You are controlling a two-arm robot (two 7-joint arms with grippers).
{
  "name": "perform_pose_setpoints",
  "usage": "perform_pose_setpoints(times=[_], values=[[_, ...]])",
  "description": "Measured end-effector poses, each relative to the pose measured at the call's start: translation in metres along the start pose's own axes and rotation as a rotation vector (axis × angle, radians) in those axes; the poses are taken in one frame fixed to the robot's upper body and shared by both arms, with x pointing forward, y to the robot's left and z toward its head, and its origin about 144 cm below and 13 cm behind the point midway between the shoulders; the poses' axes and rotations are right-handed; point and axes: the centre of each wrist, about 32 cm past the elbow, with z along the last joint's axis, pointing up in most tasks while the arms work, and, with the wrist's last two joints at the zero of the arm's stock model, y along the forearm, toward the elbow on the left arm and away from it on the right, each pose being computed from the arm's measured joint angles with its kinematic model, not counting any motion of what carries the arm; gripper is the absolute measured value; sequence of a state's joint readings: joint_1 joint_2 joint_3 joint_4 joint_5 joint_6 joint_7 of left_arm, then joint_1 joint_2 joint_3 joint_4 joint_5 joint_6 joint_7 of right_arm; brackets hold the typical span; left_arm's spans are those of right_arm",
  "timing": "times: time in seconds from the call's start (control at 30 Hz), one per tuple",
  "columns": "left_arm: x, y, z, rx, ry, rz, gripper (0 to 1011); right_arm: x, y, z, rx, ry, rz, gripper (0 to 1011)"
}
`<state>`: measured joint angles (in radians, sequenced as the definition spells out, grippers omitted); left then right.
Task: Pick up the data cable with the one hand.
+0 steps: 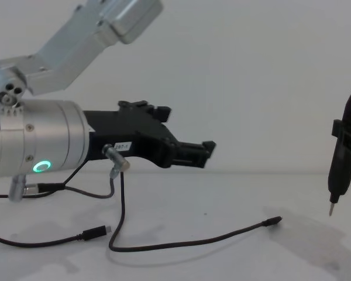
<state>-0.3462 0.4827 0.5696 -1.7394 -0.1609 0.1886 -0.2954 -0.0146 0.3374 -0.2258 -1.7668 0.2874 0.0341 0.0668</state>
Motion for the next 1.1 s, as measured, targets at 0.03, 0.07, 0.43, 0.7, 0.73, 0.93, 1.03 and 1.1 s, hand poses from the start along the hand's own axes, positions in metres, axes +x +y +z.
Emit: perform_pose_setpoints(times=[0.03, 0.07, 0.43, 0.7, 0.73, 0.93, 1.03, 1.1], values=[[0.000, 0.000, 0.002, 0.004, -0.007, -0.011, 1001, 0.000, 0.000, 0.000, 0.000, 0.000, 0.000, 268], [0.001, 0.000, 0.006, 0.015, -0.021, -0.038, 1001, 0.000, 0.000, 0.000, 0.000, 0.000, 0.000, 268], [-0.001, -0.007, 0.030, 0.102, -0.111, -0.193, 1001, 0.000, 0.000, 0.000, 0.000, 0.000, 0.000, 268], [-0.005, -0.013, 0.040, 0.175, -0.140, -0.247, 1001, 0.000, 0.000, 0.000, 0.000, 0.000, 0.000, 268], [-0.005, -0.013, 0.040, 0.179, -0.142, -0.248, 1001, 0.000, 0.000, 0.000, 0.000, 0.000, 0.000, 268], [-0.009, -0.018, 0.041, 0.224, -0.144, -0.261, 1001, 0.000, 0.000, 0.000, 0.000, 0.000, 0.000, 268], [-0.010, -0.020, 0.040, 0.237, -0.143, -0.262, 1001, 0.000, 0.000, 0.000, 0.000, 0.000, 0.000, 268], [-0.011, -0.023, 0.039, 0.248, -0.140, -0.263, 1001, 0.000, 0.000, 0.000, 0.000, 0.000, 0.000, 268]])
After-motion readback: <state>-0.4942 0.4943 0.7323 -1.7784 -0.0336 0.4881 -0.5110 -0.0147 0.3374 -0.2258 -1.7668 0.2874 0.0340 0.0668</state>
